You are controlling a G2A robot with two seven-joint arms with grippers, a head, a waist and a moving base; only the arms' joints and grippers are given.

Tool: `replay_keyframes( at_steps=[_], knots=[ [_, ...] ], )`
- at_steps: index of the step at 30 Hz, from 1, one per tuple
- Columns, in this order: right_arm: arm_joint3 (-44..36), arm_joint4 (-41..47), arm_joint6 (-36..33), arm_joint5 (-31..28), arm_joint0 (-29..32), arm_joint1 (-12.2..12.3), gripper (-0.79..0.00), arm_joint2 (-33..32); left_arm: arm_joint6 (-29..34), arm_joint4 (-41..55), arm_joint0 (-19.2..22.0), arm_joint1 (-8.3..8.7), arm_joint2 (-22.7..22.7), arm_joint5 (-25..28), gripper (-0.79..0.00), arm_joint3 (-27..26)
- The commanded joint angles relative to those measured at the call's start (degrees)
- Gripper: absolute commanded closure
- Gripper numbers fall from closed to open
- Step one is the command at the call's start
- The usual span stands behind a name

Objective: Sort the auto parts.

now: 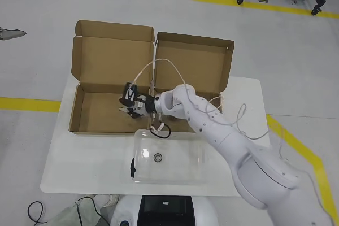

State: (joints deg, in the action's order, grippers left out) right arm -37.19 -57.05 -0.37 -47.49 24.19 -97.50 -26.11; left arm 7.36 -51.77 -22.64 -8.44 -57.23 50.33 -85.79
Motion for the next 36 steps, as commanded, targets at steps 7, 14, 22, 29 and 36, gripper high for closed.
replay_keyframes(
  at_steps=[7, 14, 22, 29, 36],
  knots=[
    [-20.7, -4.1, -5.3, 0.4, 10.0, 8.7, -0.246, -10.2, 0.0, 0.0, 0.0, 0.00, 0.0, 0.0, -0.785, 0.0],
    [-42.3, -4.2, -18.4, -2.9, 23.4, 15.4, -0.329, -22.0, 0.0, 0.0, 0.0, 0.00, 0.0, 0.0, -0.785, 0.0],
    [-57.5, -2.2, -29.9, -2.9, 34.1, 19.1, -0.668, -29.1, 0.0, 0.0, 0.0, 0.00, 0.0, 0.0, -0.785, 0.0],
    [-62.2, -1.9, -33.4, -3.4, 37.2, 20.2, -0.785, -30.8, 0.0, 0.0, 0.0, 0.00, 0.0, 0.0, -0.785, 0.0],
    [-62.2, -1.9, -33.4, -3.4, 37.2, 20.2, -0.785, -30.8, 0.0, 0.0, 0.0, 0.00, 0.0, 0.0, -0.785, 0.0]
  ],
)
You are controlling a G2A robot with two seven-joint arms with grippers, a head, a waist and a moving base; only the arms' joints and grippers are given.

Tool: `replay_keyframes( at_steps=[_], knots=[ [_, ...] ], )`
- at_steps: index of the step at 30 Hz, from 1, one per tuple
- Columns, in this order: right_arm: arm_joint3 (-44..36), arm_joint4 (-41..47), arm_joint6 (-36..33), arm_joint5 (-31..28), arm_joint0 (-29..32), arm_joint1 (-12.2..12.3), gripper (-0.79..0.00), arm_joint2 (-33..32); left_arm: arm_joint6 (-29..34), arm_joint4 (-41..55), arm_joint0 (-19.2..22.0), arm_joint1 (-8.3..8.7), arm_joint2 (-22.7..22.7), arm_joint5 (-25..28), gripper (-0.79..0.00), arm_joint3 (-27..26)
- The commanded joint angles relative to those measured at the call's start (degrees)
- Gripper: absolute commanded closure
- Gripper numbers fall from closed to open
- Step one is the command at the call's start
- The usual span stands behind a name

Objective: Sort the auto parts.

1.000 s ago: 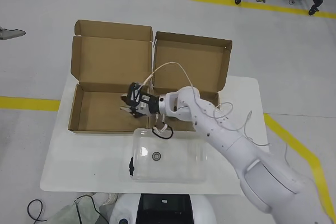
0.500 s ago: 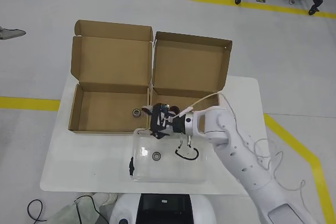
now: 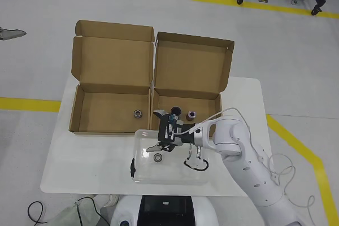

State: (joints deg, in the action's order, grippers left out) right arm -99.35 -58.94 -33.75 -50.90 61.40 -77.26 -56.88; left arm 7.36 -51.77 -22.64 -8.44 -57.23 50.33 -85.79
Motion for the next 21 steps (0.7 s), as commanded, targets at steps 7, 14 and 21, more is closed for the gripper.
replay_keyframes(
  at_steps=[7, 14, 21],
  knots=[
    [0.0, 0.0, 0.0, 0.0, 0.0, 0.0, -0.785, 0.0, 0.0, 0.0, 0.0, 0.00, 0.0, 0.0, -0.785, 0.0],
    [-0.2, -0.5, 0.2, 0.7, 0.4, 0.1, -0.785, 0.0, 0.0, 0.0, 0.0, 0.00, 0.0, 0.0, -0.785, 0.0],
    [-2.3, -5.3, 0.5, -4.0, 3.1, 1.3, -0.785, 0.5, 0.0, 0.0, 0.0, 0.00, 0.0, 0.0, -0.785, 0.0]
  ],
)
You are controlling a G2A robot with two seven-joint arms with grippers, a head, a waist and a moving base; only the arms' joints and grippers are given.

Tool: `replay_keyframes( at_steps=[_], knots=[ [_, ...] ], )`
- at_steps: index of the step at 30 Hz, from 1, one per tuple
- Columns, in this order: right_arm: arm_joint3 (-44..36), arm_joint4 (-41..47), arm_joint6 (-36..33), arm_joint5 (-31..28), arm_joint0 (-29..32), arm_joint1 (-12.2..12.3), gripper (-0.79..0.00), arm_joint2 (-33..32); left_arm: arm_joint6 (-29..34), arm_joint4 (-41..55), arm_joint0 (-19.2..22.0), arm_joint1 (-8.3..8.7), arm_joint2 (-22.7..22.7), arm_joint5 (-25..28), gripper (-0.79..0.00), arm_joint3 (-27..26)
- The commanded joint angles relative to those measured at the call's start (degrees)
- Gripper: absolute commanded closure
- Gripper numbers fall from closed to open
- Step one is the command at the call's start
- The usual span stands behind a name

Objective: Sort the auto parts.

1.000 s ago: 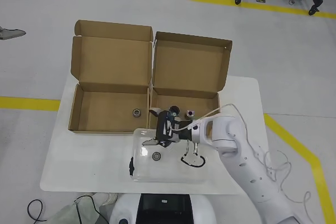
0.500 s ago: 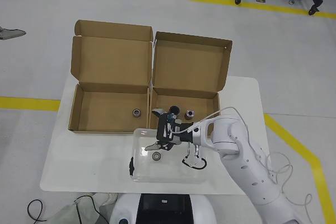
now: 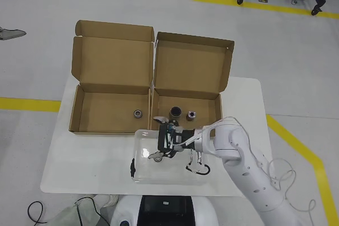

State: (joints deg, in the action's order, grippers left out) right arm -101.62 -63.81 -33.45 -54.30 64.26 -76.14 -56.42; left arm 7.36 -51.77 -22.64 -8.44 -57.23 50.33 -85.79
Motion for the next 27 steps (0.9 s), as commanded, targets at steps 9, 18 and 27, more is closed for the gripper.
replay_keyframes(
  at_steps=[9, 18, 27],
  knots=[
    [1.1, -6.0, 6.5, -3.7, 3.9, 1.5, -0.785, -0.3, 0.0, 0.0, 0.0, 0.00, 0.0, 0.0, -0.785, 0.0],
    [4.4, -14.2, 11.6, -1.6, 4.4, 1.8, -0.733, 2.7, 0.0, 0.0, 0.0, 0.00, 0.0, 0.0, -0.785, 0.0],
    [7.4, -18.4, 11.1, 4.6, 3.7, 1.4, -0.566, 6.8, 0.0, 0.0, 0.0, 0.00, 0.0, 0.0, -0.785, 0.0]
  ],
)
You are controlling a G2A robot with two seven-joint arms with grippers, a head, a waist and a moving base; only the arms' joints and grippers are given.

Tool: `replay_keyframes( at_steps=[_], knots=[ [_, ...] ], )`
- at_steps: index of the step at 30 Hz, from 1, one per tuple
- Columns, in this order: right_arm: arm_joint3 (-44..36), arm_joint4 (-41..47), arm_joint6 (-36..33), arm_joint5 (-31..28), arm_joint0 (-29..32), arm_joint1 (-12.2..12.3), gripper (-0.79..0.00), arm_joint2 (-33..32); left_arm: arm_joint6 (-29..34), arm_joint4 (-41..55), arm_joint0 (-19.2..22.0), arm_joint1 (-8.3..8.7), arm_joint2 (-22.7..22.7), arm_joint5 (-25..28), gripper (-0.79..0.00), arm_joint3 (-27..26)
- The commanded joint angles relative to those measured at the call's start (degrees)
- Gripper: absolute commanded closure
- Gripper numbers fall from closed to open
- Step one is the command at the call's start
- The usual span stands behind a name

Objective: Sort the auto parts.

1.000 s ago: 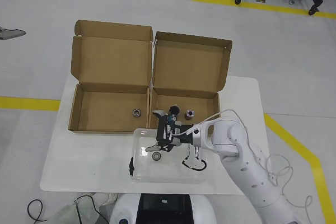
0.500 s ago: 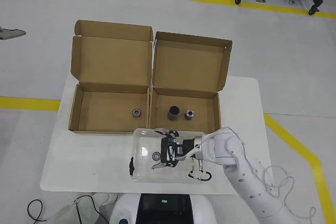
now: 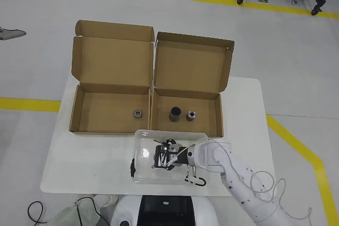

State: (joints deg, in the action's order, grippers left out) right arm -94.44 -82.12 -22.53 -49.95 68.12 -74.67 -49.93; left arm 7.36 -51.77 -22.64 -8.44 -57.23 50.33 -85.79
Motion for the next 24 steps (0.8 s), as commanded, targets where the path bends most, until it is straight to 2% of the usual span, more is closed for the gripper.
replay_keyframes(
  at_steps=[1, 6, 10, 16, 21, 24],
  knots=[
    [0.6, -0.2, 0.1, 0.4, -0.3, -0.1, -0.560, 0.6, 0.0, 0.0, 0.0, 0.00, 0.0, 0.0, -0.785, 0.0],
    [2.6, 0.0, -1.2, 1.4, -1.1, -0.2, -0.520, 1.9, 0.0, 0.0, 0.0, 0.00, 0.0, 0.0, -0.785, 0.0],
    [3.4, 1.0, -2.9, 1.9, -1.0, -0.2, -0.397, 2.4, 0.0, 0.0, 0.0, 0.00, 0.0, 0.0, -0.785, 0.0],
    [4.3, 1.6, -5.9, 2.9, -1.1, -0.1, -0.428, 3.3, 0.0, 0.0, 0.0, 0.00, 0.0, 0.0, -0.785, 0.0],
    [5.0, 0.1, -7.5, 5.2, -1.5, -0.4, -0.416, 5.1, 0.0, 0.0, 0.0, 0.00, 0.0, 0.0, -0.785, 0.0],
    [5.7, -0.6, -7.6, 6.4, -2.0, -0.6, -0.462, 6.2, 0.0, 0.0, 0.0, 0.00, 0.0, 0.0, -0.785, 0.0]
  ],
)
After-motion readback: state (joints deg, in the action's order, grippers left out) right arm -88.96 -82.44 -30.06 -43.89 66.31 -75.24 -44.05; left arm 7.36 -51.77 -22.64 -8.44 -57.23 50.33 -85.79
